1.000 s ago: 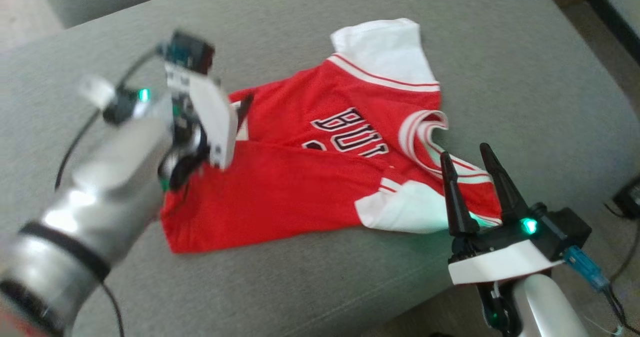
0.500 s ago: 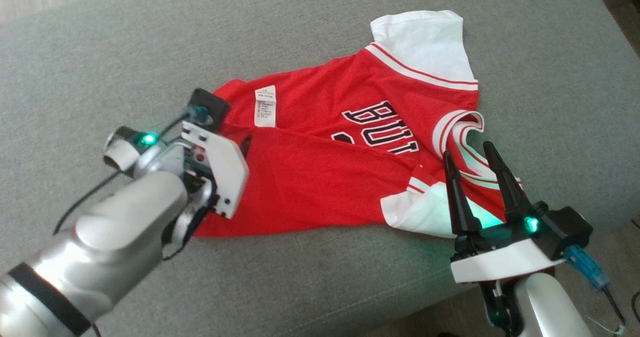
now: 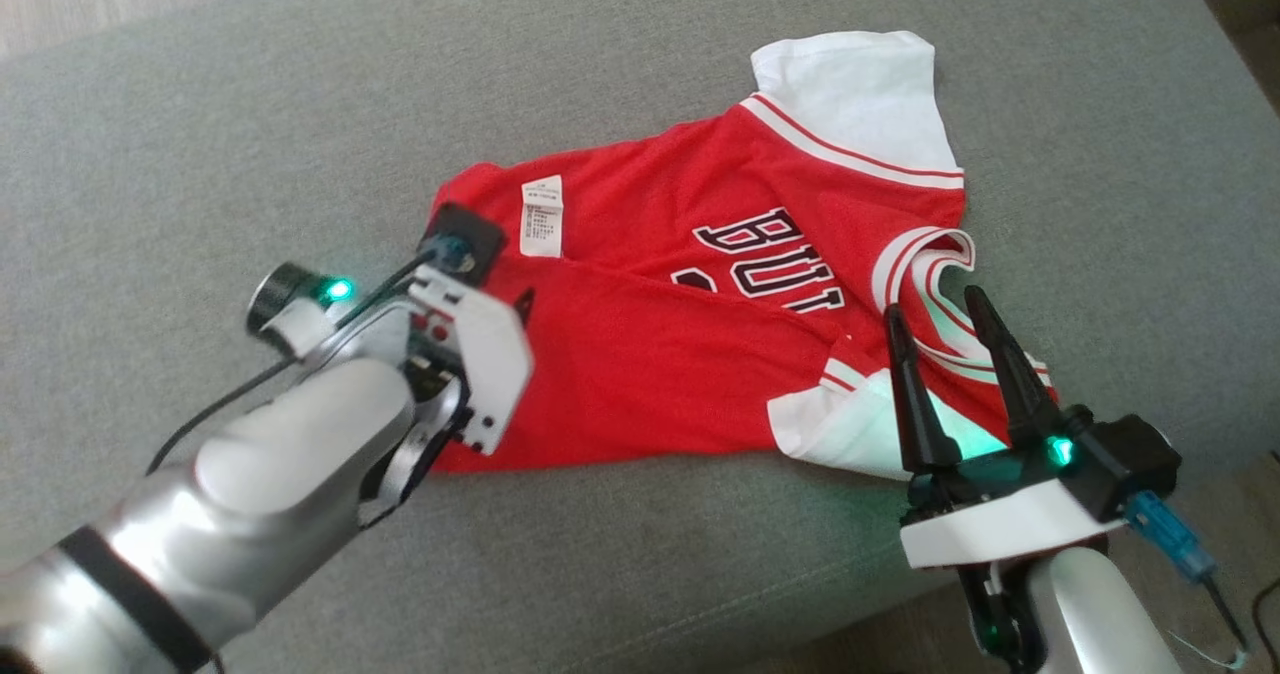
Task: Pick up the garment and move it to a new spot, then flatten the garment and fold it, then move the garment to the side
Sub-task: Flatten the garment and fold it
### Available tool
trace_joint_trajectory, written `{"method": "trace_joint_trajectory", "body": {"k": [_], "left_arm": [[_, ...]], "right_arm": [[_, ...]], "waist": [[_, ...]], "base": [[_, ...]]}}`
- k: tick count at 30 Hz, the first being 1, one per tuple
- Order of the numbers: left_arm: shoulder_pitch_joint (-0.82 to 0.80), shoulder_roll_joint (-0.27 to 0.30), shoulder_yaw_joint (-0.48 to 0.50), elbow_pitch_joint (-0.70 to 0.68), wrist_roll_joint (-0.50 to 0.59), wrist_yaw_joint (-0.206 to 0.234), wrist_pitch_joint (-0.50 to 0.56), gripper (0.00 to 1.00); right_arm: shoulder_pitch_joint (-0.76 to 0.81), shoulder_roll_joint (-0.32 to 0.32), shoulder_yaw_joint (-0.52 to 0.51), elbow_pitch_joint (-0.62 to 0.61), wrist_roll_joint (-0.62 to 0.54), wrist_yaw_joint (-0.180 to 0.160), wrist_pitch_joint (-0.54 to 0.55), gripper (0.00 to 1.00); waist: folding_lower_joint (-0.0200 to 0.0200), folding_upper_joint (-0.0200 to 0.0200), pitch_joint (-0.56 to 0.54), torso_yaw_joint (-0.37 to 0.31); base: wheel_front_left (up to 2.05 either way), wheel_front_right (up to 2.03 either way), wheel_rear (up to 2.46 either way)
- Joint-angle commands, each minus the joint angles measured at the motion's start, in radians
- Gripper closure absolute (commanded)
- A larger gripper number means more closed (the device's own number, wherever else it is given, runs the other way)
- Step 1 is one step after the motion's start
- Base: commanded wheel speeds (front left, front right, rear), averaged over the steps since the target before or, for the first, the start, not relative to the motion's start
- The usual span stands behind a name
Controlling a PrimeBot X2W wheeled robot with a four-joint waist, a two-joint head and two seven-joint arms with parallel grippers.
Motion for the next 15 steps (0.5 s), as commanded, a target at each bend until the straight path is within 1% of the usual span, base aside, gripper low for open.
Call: {"method": "trace_joint_trajectory", "body": {"k": [1, 4, 10, 12, 14, 15], "left_arm": [[-0.076, 0.004, 0.035, -0.008, 0.014, 0.005, 0.001, 0.00], [-0.099, -0.019, 0.032, 0.031, 0.022, 0.000, 0.008, 0.00], [-0.140, -0.059, 0.022, 0.117, 0.036, -0.034, 0.024, 0.00], [-0.144, -0.068, 0.017, 0.140, 0.039, -0.052, 0.035, 0.07], [-0.148, -0.074, 0.014, 0.159, 0.042, -0.064, 0.039, 0.11], [-0.149, -0.076, 0.012, 0.167, 0.045, -0.069, 0.040, 0.19]], "right_arm": [[-0.006, -0.004, 0.022, -0.029, -0.009, 0.008, -0.011, 0.00], [-0.009, -0.004, 0.028, -0.028, -0.009, 0.008, -0.011, 0.00], [-0.015, -0.004, 0.032, -0.027, -0.010, 0.008, -0.011, 0.00], [-0.013, -0.004, 0.033, -0.025, -0.011, 0.008, -0.011, 0.00], [-0.012, -0.004, 0.031, -0.024, -0.011, 0.008, -0.011, 0.00], [-0.011, -0.004, 0.030, -0.024, -0.012, 0.008, -0.011, 0.00]], "waist": [[0.0000, 0.0000, 0.002, 0.001], [0.0000, 0.0000, 0.008, -0.001], [0.0000, 0.0000, 0.017, -0.007], [0.0000, 0.0000, 0.016, -0.010], [0.0000, 0.0000, 0.017, -0.010], [0.0000, 0.0000, 0.017, -0.011]], "base": [[0.00, 0.00, 0.00], [0.00, 0.00, 0.00], [0.00, 0.00, 0.00], [0.00, 0.00, 0.00], [0.00, 0.00, 0.00], [0.00, 0.00, 0.00]]}}
